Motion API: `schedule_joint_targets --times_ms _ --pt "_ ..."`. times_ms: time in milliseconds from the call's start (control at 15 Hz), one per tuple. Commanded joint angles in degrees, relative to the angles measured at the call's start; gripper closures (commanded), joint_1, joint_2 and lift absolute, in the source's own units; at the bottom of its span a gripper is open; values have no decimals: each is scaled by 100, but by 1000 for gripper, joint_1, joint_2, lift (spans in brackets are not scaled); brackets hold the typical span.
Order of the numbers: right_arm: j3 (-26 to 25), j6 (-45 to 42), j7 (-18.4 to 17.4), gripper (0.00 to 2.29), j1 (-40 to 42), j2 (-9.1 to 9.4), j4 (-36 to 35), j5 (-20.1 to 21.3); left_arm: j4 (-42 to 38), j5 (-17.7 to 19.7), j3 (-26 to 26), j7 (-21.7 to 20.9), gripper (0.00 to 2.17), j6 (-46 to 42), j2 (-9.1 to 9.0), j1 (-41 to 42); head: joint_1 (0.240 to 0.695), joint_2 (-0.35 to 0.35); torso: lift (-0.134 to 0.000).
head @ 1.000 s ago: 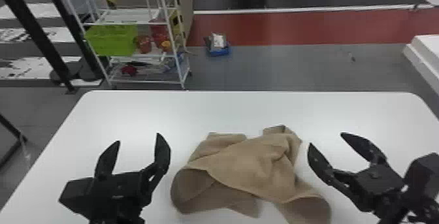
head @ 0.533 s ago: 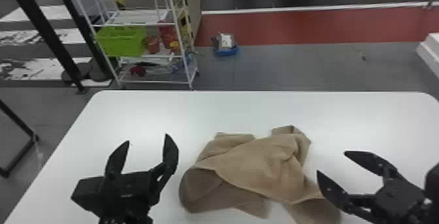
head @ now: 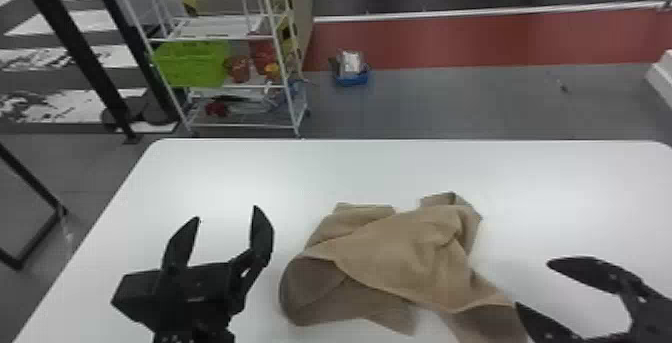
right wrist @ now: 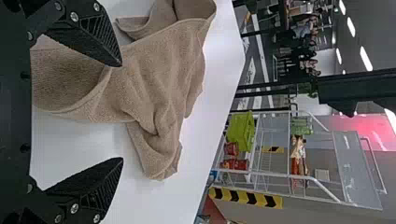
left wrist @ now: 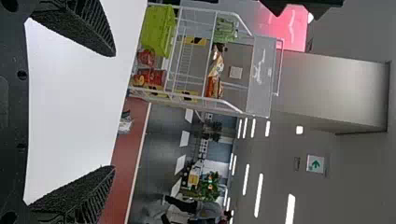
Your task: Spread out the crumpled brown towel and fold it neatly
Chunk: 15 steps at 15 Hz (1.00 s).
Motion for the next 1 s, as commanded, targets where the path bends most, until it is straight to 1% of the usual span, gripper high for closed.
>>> schedule_joint_targets --times_ms 0,67,200,400,533,667,800,933 --pt "-202 152 174 178 26 -84 0 -36 19 0 2 0 -2 0 0 -7 695 130 -122" --pt "-237 239 253 178 26 -181 35 -28 19 0 2 0 -2 0 0 -7 695 124 -122" --pt "-229 310 253 188 8 -277 123 122 19 0 2 -8 -2 0 0 -15 695 110 -122" --pt "-106 450 244 279 -106 -286 237 280 28 0 2 -17 -2 0 0 -15 695 87 -122" --pt "176 556 227 289 -220 -286 307 429 28 0 2 -26 -2 18 0 -24 695 84 -122" --pt "413 591 156 407 -282 -286 342 623 28 0 2 -26 -2 18 9 -24 695 104 -122" --pt "642 732 121 410 -370 -286 360 851 28 0 2 -35 -2 18 18 -24 695 120 -122" --pt "694 749 104 680 -396 -277 342 895 19 0 2 -35 -2 18 18 -24 695 133 -122"
